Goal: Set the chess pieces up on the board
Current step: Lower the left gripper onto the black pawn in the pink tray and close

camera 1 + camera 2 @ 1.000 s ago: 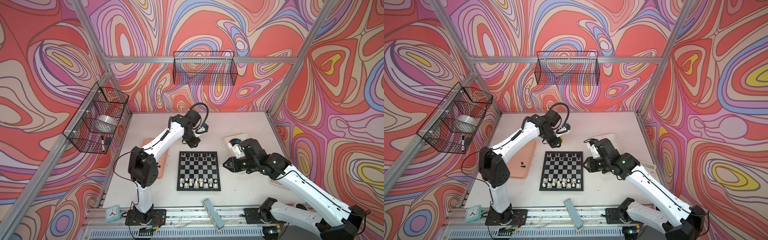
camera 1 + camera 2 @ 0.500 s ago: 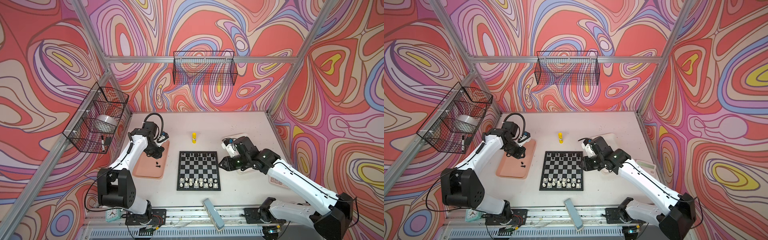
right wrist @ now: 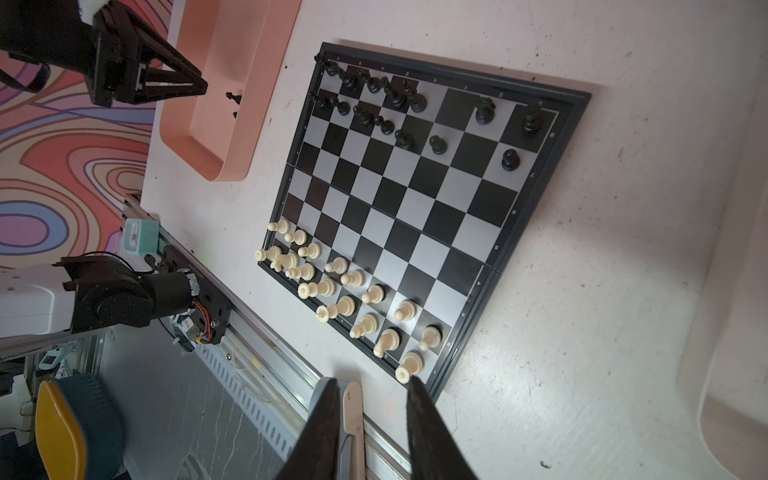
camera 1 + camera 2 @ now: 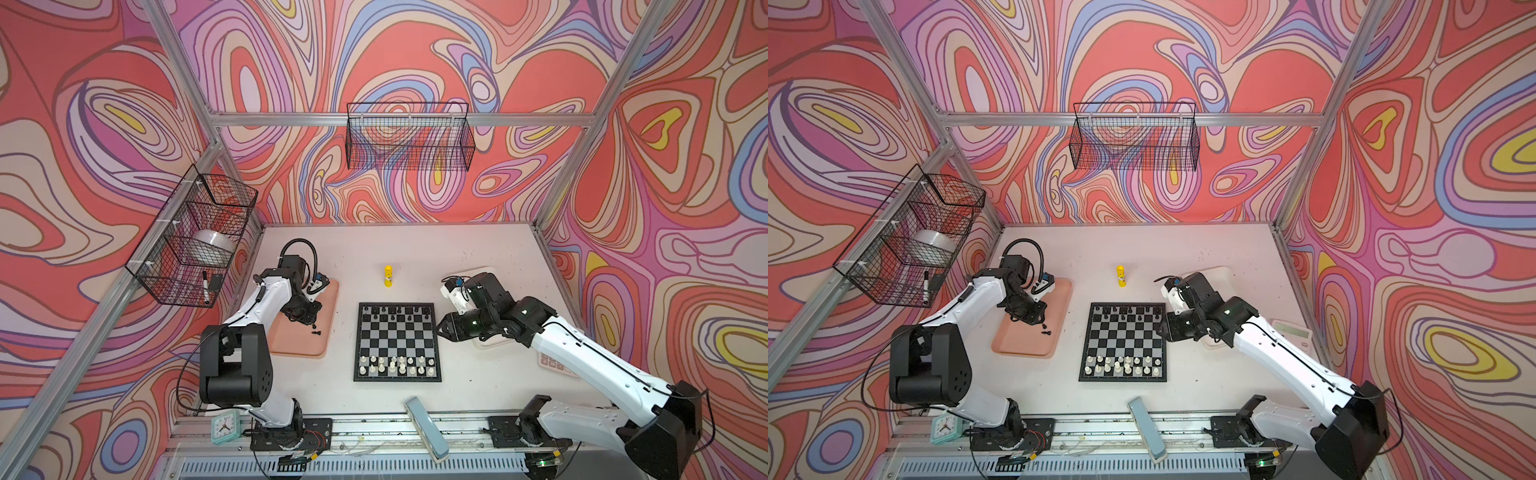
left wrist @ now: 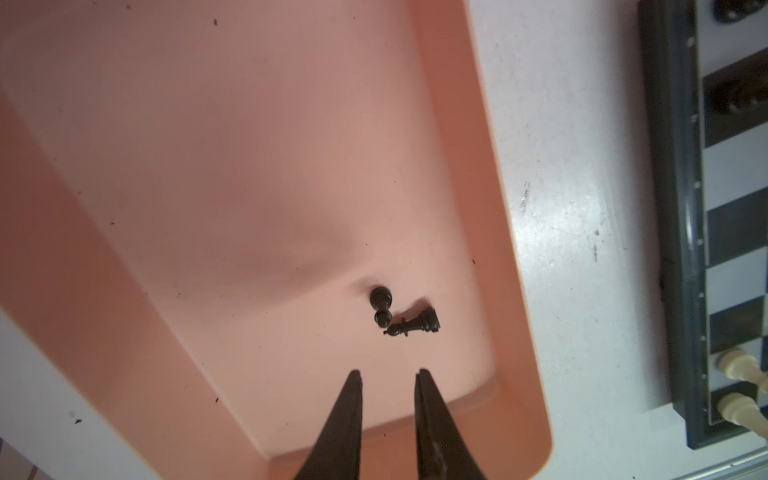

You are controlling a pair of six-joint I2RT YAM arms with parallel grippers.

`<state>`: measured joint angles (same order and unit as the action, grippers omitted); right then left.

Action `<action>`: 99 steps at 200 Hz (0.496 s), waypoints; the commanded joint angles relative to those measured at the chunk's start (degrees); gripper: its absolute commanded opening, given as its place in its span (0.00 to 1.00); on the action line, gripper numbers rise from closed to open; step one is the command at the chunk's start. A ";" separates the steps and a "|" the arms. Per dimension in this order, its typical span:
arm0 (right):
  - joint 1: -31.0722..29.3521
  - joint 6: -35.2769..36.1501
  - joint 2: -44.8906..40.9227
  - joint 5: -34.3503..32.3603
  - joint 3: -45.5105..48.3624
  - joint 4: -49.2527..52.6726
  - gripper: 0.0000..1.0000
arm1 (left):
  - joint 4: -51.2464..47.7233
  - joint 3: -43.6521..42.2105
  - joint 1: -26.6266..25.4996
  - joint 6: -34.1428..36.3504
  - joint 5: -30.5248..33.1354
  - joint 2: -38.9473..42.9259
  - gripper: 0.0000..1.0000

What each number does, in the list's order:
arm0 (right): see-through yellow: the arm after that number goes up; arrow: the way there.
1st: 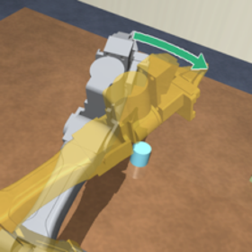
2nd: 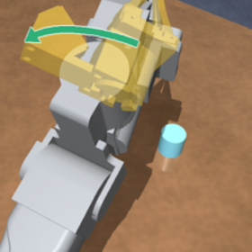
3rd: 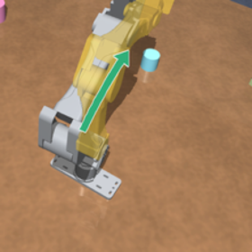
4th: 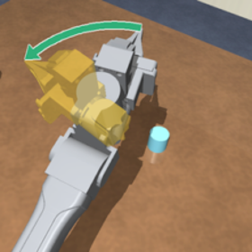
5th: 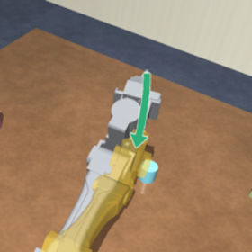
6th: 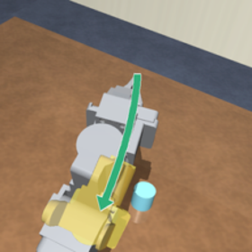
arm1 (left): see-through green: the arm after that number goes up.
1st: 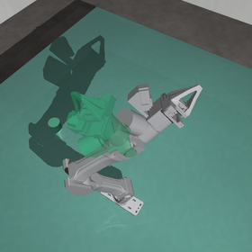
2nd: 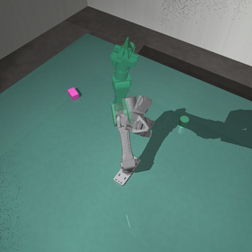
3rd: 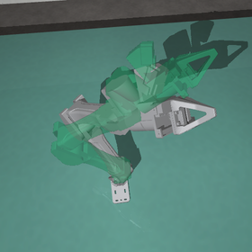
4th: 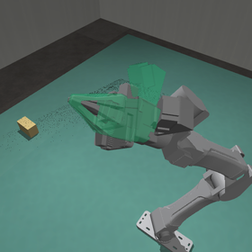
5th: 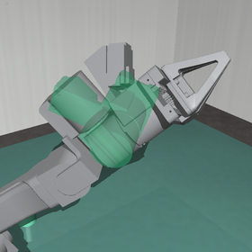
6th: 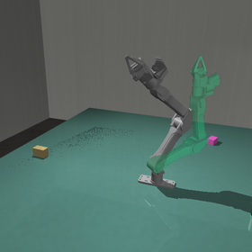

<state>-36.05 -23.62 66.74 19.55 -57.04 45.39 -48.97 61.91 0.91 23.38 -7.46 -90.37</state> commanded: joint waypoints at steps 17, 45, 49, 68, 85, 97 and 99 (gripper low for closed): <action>0.17 -0.03 -1.08 0.00 0.96 -0.67 0.28 | 2.36 -0.64 0.41 0.33 0.06 -2.77 0.26; 0.14 0.00 -1.44 -0.22 1.18 -0.63 0.28 | 3.55 -1.24 0.41 0.39 0.67 -3.41 0.30; 0.12 0.00 -1.44 -0.22 1.20 -0.64 0.28 | 3.75 -1.40 0.41 0.44 0.77 -3.49 0.30; 0.11 -0.11 -1.37 -0.22 1.31 -0.64 0.28 | 4.19 -1.97 0.41 0.50 0.79 -3.72 0.33; 0.17 -0.11 -1.36 -0.26 1.41 -0.77 0.28 | 4.54 -2.33 0.41 0.60 0.96 -3.68 0.34; 0.12 -0.09 -1.35 -0.22 1.57 -0.99 0.28 | 4.67 -2.56 0.46 0.80 0.98 -3.70 0.35; 0.11 -0.09 -1.35 -0.22 1.51 -1.00 0.28 | 4.67 -2.58 0.42 0.88 1.01 -3.66 0.35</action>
<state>-36.05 -23.64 66.08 19.53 -56.40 45.34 -44.93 60.31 0.93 23.38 -7.01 -93.51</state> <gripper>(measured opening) 0.281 0.342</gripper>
